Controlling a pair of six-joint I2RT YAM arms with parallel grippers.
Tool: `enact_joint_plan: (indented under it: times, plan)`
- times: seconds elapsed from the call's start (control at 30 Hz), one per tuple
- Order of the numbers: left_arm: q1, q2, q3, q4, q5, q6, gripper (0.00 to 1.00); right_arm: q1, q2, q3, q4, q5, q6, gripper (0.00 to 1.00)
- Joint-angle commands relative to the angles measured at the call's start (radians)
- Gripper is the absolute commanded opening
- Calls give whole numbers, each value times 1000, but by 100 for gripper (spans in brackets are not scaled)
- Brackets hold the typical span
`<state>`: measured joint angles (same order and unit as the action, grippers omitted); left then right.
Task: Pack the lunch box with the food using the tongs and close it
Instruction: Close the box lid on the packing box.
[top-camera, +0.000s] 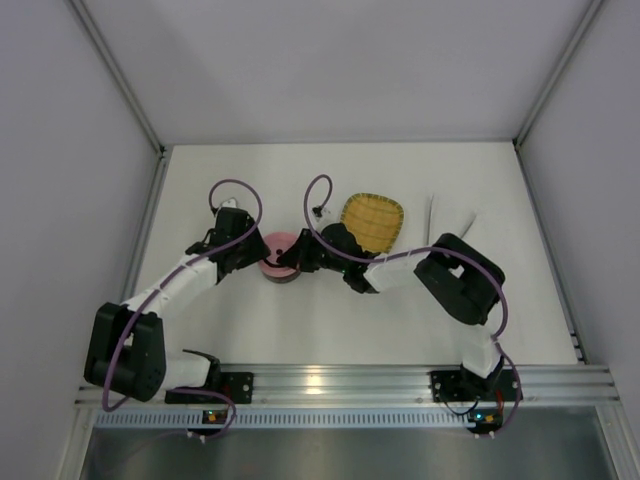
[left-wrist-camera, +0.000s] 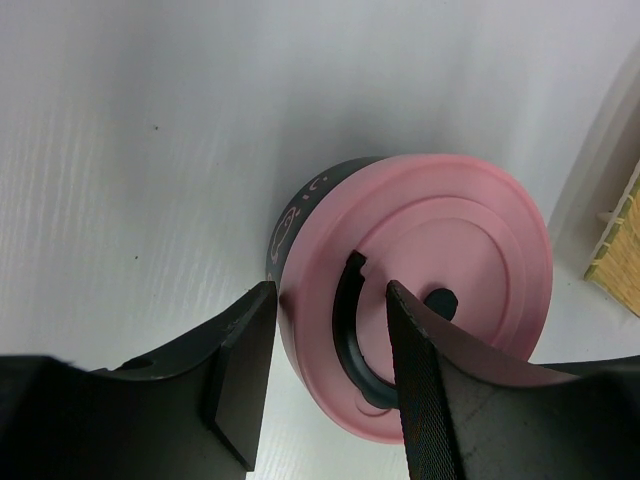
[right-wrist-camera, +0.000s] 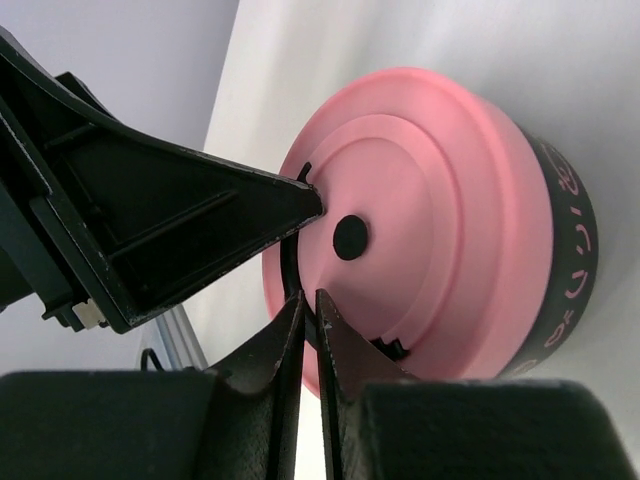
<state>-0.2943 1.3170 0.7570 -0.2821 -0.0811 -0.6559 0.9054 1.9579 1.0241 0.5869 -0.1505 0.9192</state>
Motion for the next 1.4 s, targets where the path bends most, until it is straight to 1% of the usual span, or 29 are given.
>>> enact_joint_plan:
  times: [0.0, 0.23, 0.33, 0.5, 0.67, 0.93, 1.03, 1.1, 1.13, 1.2, 1.33, 1.37]
  plan:
    - [4, 56, -48, -144, -36, 35, 52, -11, 78, -116, -174, -43, 3, 9]
    - [4, 56, -50, -138, -36, 35, 52, -10, 98, -128, -170, -44, -8, 8]
    - [4, 48, -38, -149, -42, 35, 54, -11, 78, -121, -196, -35, -20, 8]
    - [4, 28, -7, -169, -42, 53, 58, -11, -7, -121, -266, 6, -60, 9]
    - [4, -18, 53, -186, -48, 71, 65, -11, -103, -58, -375, 55, -135, 11]
    - [4, -71, 168, -200, -37, 108, 72, -11, -149, 103, -538, 84, -223, 13]
    - [4, -84, 200, -213, -22, 114, 73, -11, -155, 142, -582, 98, -246, 16]
    - [3, -101, 200, -224, -6, 110, 73, -11, -166, 159, -585, 103, -253, 17]
    - [3, -105, 197, -233, -6, 105, 73, -11, -168, 165, -617, 107, -258, 18]
    - [4, -117, 183, -262, 4, 93, 73, -11, -174, 182, -639, 115, -270, 21]
    - [3, -165, 105, -270, 24, 72, 70, -10, -192, 195, -657, 123, -283, 23]
    - [3, -191, 72, -267, 35, 67, 68, -11, -201, 197, -661, 124, -287, 23]
